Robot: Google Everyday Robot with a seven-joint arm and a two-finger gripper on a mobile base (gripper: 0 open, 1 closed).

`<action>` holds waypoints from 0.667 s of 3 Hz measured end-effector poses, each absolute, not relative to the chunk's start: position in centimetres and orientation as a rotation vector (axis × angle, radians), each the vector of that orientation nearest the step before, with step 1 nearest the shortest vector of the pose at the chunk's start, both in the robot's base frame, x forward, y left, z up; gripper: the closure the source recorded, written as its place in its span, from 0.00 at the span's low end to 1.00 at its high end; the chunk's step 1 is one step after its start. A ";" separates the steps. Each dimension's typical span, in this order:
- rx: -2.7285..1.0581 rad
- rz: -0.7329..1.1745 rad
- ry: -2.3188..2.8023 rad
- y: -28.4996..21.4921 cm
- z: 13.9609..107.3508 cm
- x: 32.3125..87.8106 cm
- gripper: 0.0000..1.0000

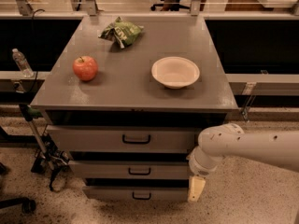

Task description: Open middle drawer

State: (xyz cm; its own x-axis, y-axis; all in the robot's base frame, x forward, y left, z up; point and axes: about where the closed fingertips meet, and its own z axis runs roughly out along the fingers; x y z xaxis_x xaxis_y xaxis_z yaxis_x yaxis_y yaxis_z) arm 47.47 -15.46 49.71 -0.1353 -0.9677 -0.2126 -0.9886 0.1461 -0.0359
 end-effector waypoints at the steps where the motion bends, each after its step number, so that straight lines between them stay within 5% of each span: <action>1: -1.933 0.167 2.230 -15.5 49.7 47.5 0.00; 2: -1.933 0.167 2.230 -15.5 49.7 47.5 0.00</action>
Offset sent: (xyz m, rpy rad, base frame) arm 0.0005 -0.0027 -0.0346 0.0099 0.0252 0.0092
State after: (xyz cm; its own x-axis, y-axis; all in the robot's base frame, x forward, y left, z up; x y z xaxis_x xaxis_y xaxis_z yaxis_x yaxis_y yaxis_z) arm 47.46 -15.46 49.70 -0.1353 -0.9677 -0.2126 -0.9886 0.1461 -0.0359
